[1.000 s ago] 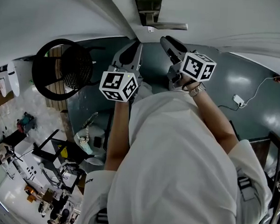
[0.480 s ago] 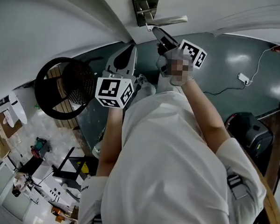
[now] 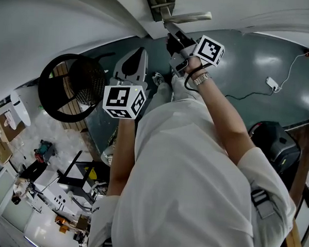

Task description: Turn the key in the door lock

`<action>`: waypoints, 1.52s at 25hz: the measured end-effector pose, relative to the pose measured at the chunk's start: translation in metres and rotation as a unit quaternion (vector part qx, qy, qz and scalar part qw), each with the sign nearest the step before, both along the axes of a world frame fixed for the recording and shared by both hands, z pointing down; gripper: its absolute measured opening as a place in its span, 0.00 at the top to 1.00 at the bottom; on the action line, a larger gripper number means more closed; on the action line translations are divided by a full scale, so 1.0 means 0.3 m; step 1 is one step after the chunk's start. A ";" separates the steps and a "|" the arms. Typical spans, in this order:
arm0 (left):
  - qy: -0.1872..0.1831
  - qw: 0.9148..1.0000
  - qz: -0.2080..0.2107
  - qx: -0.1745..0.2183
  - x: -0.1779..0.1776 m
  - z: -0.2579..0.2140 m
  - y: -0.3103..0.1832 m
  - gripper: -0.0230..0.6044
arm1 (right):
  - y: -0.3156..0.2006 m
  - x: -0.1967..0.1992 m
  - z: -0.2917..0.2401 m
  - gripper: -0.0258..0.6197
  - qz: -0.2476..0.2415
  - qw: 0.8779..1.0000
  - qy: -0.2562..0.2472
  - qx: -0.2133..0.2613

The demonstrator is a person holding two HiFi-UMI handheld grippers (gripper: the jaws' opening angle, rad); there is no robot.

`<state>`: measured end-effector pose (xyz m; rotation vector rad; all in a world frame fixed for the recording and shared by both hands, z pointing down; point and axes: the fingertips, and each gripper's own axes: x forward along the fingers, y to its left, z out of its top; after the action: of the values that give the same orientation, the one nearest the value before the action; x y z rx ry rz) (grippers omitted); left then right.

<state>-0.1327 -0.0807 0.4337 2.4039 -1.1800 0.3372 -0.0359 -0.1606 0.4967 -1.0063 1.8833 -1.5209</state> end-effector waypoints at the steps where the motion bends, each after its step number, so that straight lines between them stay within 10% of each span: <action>1: 0.000 1.000 -0.004 -0.003 -0.005 0.004 0.002 0.95 | -0.003 0.000 -0.007 0.87 -0.002 1.000 0.002 0.005; 14: -0.008 1.000 -0.004 -0.016 -0.052 0.042 0.011 0.95 | -0.004 -0.018 -0.025 0.88 0.011 0.988 0.154 0.016; 22: -0.003 1.000 0.013 -0.012 -0.045 0.041 -0.011 0.95 | 0.000 -0.020 -0.035 0.88 0.009 0.955 0.296 0.024; 31: 0.008 1.000 0.020 -0.015 -0.095 0.059 -0.003 0.95 | 0.015 -0.039 -0.032 0.89 0.007 0.891 0.452 0.034; 38: 0.017 0.999 0.026 -0.009 -0.137 0.049 -0.009 0.95 | 0.021 -0.056 -0.044 0.92 0.008 0.805 0.591 0.051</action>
<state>-0.1738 -0.0835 0.4485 2.4187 -1.0980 0.3197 -0.0527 -0.1543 0.4834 -2.2153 2.6236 -0.6933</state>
